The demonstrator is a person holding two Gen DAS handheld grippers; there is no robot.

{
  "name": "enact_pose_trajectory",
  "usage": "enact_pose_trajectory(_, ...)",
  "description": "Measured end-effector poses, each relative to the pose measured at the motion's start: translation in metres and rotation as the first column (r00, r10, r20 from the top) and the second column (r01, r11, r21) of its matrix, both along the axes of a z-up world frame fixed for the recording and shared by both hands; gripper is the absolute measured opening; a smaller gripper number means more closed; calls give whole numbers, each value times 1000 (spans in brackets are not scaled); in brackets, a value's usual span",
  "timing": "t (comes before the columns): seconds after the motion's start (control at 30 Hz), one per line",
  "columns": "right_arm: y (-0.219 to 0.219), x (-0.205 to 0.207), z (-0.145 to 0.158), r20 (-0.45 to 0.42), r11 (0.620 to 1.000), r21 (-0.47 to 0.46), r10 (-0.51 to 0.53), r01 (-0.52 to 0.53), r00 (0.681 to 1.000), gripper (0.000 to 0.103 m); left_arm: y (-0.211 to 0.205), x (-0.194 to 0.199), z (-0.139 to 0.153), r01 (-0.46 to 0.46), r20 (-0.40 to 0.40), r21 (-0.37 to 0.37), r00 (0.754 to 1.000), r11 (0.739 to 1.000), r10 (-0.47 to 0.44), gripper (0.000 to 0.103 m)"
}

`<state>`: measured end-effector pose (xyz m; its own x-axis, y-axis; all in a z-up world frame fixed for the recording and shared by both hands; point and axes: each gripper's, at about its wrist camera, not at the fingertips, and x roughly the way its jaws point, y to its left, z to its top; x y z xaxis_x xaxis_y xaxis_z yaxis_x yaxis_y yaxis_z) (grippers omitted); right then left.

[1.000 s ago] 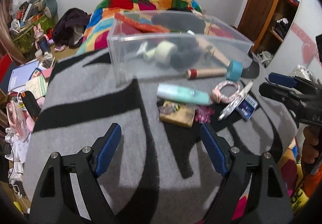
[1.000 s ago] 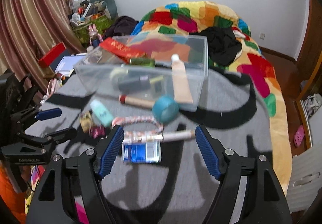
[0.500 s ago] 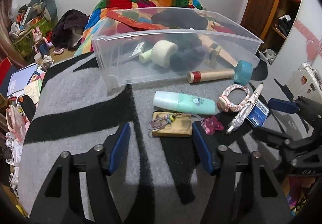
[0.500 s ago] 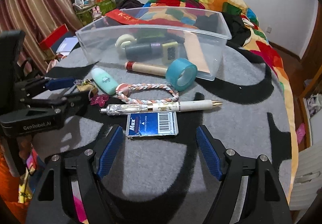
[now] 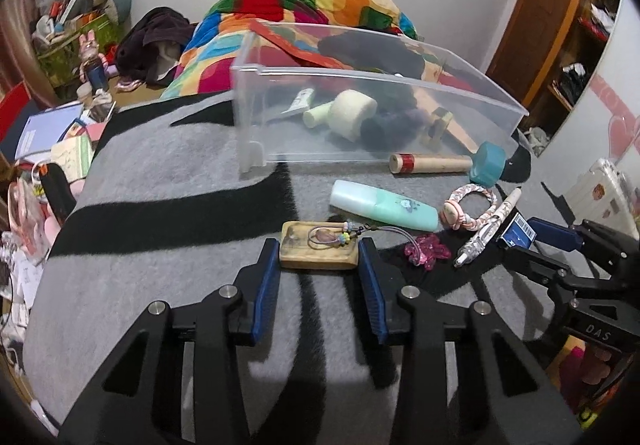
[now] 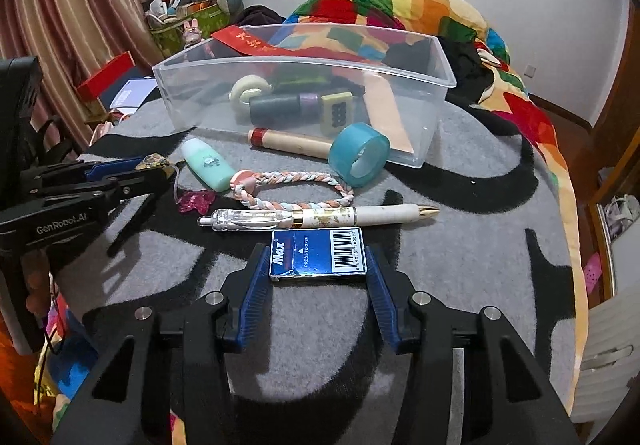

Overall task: Organize objects
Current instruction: 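Grasp the wooden block with the left gripper while the right grasps the blue Max staple box, then lower the wooden block and staple box into the clear box and open both grippers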

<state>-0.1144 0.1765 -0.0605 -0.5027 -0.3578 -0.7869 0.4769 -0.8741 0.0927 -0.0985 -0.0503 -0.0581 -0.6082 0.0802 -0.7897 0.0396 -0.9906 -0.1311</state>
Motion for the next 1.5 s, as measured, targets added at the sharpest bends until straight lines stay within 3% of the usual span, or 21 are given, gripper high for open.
enact_pose_trajectory(0.5, 20, 6, 33, -48, 995, -87, -46, 41, 998, 44, -5, 28, 44, -27, -120, 39, 992, 999, 31, 39)
enact_pose_trajectory(0.9, 18, -17, 67, -134, 991, -121, -67, 51, 989, 44, 0, 20, 81, -15, -211, 51, 977, 999, 26, 39)
enact_pose_trajectory(1.17, 6, -38, 79, -169, 991, -123, -76, 55, 983, 44, 1, -3, 84, -27, -208, 42, 977, 999, 35, 39)
enact_pose_trajectory(1.5, -17, -79, 77, -146, 992, -111, -81, 65, 986, 44, 0, -46, 80, -41, -161, 29, 986, 999, 45, 39)
